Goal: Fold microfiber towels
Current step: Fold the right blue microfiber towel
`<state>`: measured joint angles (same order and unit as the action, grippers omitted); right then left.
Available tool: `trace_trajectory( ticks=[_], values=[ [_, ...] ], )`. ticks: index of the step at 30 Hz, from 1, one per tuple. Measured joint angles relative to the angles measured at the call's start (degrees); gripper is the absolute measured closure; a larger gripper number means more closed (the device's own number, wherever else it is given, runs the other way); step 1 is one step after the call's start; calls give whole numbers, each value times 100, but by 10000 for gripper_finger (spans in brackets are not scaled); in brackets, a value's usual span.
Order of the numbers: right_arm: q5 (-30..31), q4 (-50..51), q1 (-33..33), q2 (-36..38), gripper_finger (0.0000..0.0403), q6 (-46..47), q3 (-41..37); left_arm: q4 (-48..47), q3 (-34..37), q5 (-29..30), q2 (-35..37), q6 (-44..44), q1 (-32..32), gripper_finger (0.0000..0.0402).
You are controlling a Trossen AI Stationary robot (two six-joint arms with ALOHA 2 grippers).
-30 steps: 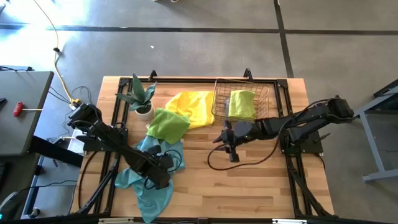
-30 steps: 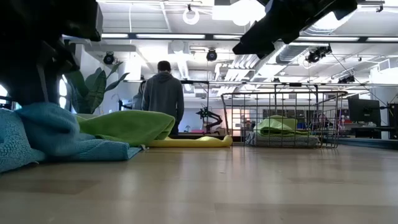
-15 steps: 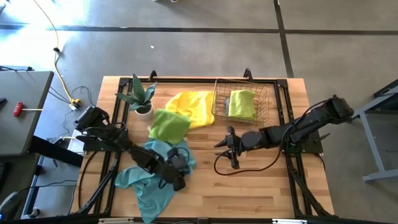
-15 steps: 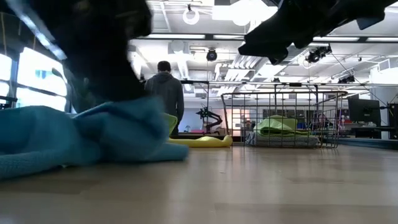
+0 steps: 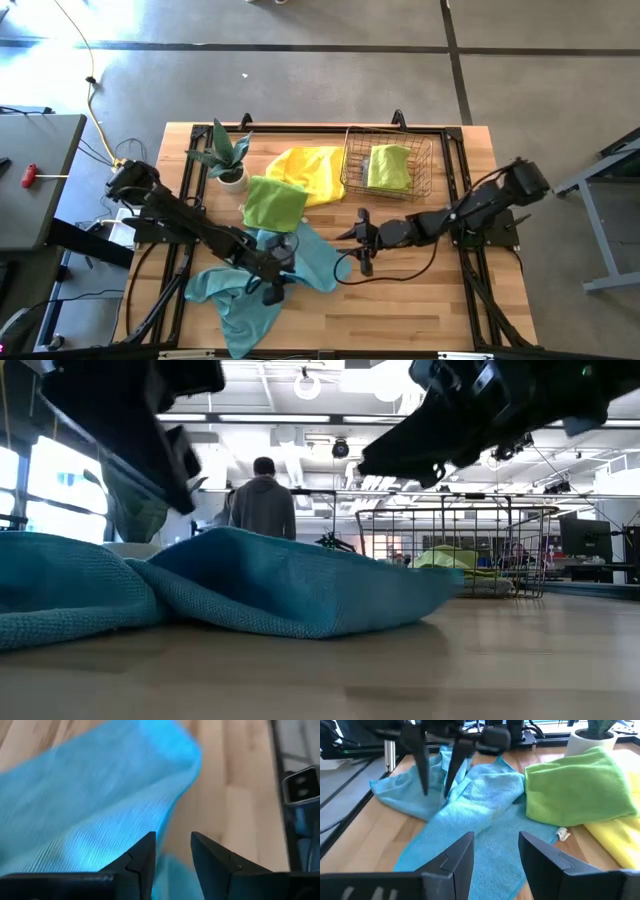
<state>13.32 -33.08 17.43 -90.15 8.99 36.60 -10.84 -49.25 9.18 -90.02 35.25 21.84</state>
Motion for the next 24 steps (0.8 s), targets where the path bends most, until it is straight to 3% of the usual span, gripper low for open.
trace_trajectory(
  ticks=[3,6,15,19,24],
  values=[
    [-38,-502,0,-395,254,-8,2,-937,16,29,95,480,42,287],
    [-147,-587,26,-674,254,-24,38,-1190,30,49,46,871,93,287],
    [-1058,-235,501,-866,254,303,63,-798,117,144,-32,908,336,287],
    [-991,139,893,-866,254,-113,70,-378,118,49,-32,703,461,287],
    [-301,550,1183,-1008,254,-778,68,47,118,49,-32,513,599,287]
  ],
)
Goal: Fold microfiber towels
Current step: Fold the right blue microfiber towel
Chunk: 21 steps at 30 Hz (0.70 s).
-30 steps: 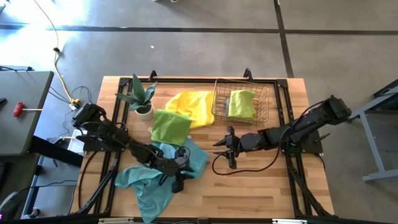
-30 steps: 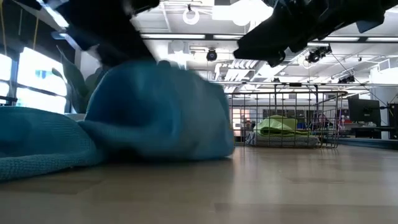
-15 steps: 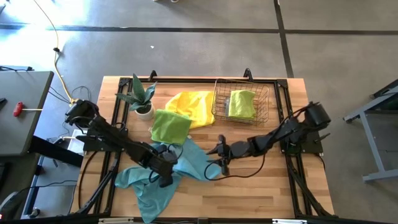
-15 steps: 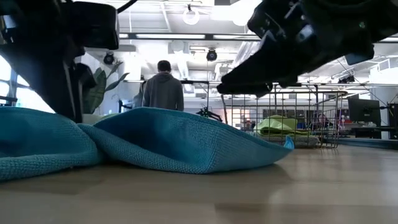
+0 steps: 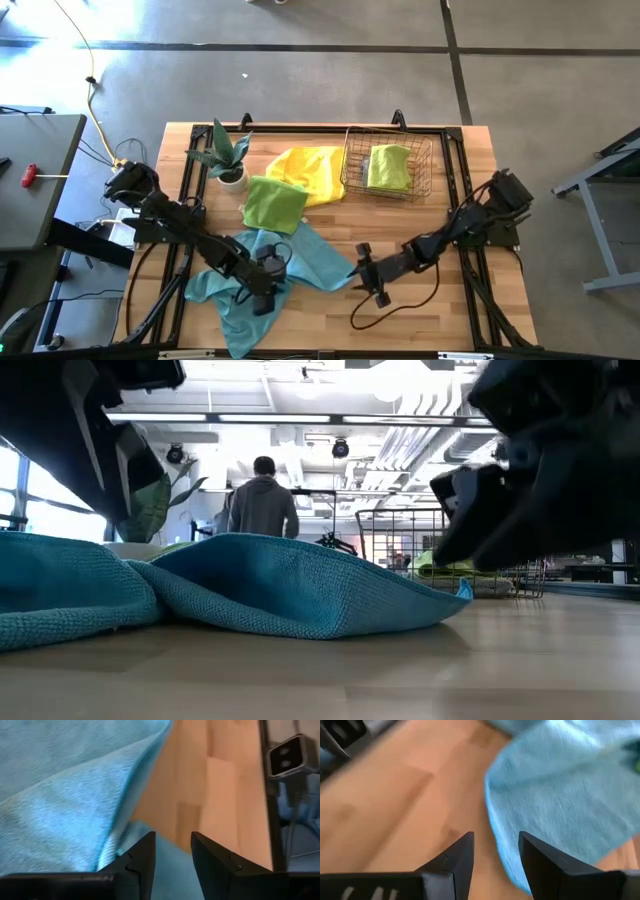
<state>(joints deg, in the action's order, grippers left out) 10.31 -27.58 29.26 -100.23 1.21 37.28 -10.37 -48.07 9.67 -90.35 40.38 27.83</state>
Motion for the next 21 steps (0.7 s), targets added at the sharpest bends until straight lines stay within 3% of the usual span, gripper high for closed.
trace_trajectory(
  ticks=[16,21],
  values=[
    [804,66,2,-608,254,-367,74,177,0,138,0,144,46,287],
    [1055,106,2,-616,281,-317,79,177,0,146,0,143,46,287]
  ],
)
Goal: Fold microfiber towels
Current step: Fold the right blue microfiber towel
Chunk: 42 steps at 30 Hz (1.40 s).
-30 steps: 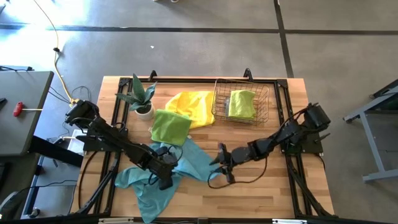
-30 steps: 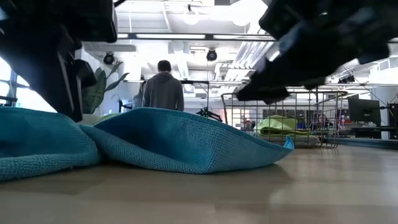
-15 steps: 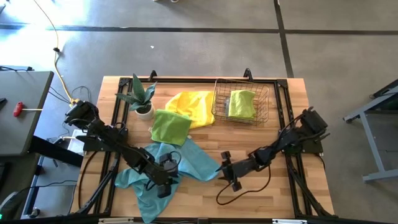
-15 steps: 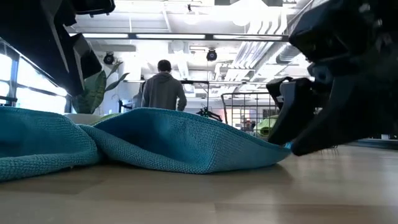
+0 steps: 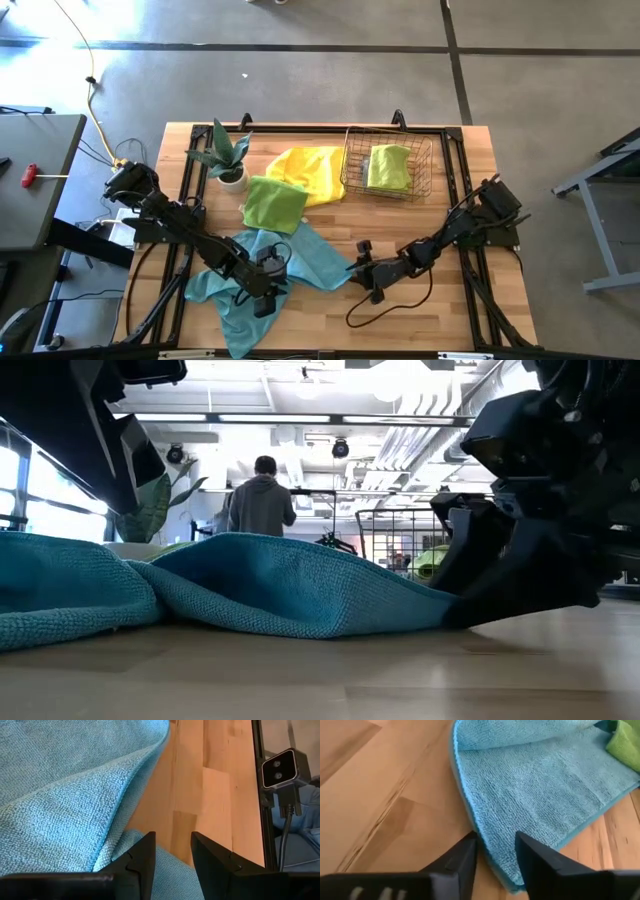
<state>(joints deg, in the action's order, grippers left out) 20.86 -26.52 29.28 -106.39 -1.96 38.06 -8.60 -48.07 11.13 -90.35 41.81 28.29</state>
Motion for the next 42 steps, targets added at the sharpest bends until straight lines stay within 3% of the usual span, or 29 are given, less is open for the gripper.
trace_trajectory(
  ticks=[8,15,23,32,42],
  values=[
    [14,58,-7,-7,395,624,-9,3,0,135,0,-499,0,287],
    [74,54,-13,96,397,1607,-30,490,0,878,0,-1415,0,287],
    [-323,828,-44,998,402,3198,-31,1115,0,2137,-32,-2982,-24,287],
    [-493,1258,-150,2097,402,3617,-24,2325,-3,2105,-471,-3803,-280,279],
    [-672,1578,-270,2385,403,3383,-22,2508,-2,2182,-496,-3986,-566,218]
  ],
)
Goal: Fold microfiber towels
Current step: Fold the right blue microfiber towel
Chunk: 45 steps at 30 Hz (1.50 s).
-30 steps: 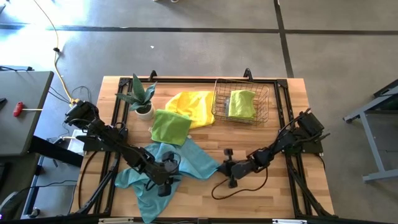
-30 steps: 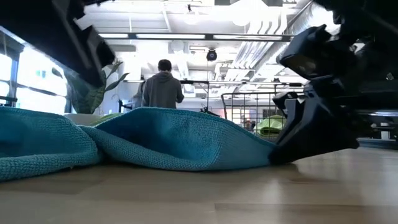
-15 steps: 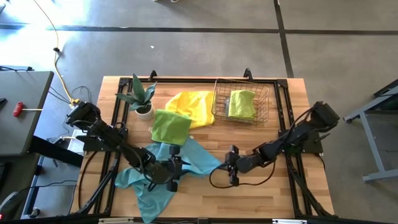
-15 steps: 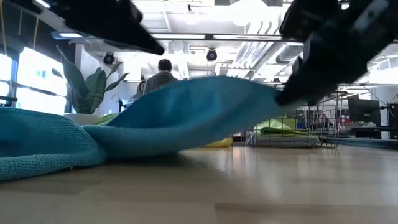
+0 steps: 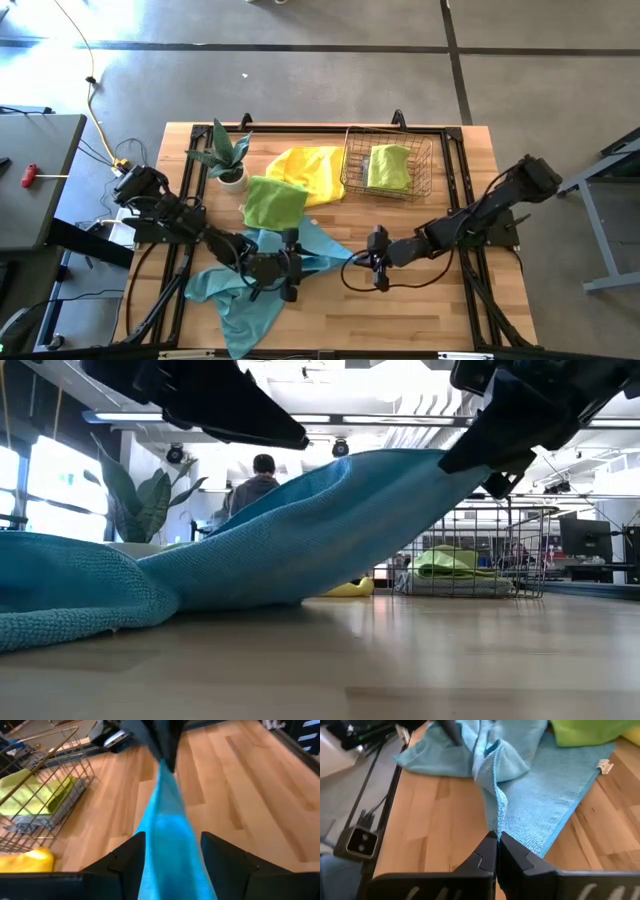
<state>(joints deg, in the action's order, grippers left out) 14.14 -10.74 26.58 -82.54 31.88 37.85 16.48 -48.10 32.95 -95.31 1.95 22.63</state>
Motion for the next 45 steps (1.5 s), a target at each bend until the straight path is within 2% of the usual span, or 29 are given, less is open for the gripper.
trace_trajectory(
  ticks=[8,12,14,24,36,45],
  values=[
    [-19,7,12,0,403,-370,0,-274,0,-178,0,684,-318,200],
    [63,-12,7,0,403,-441,0,-671,0,-802,0,1220,-393,203],
    [68,-16,5,2,403,-546,0,-944,0,-918,0,1416,-373,206],
    [71,-73,8,89,403,-795,0,-2465,0,-848,0,2509,-306,222],
    [72,-47,8,815,403,-1035,2,-3373,0,-829,0,3070,-302,260],
    [167,290,10,874,403,-990,2,-3831,0,-827,4,3239,-302,285]
  ],
)
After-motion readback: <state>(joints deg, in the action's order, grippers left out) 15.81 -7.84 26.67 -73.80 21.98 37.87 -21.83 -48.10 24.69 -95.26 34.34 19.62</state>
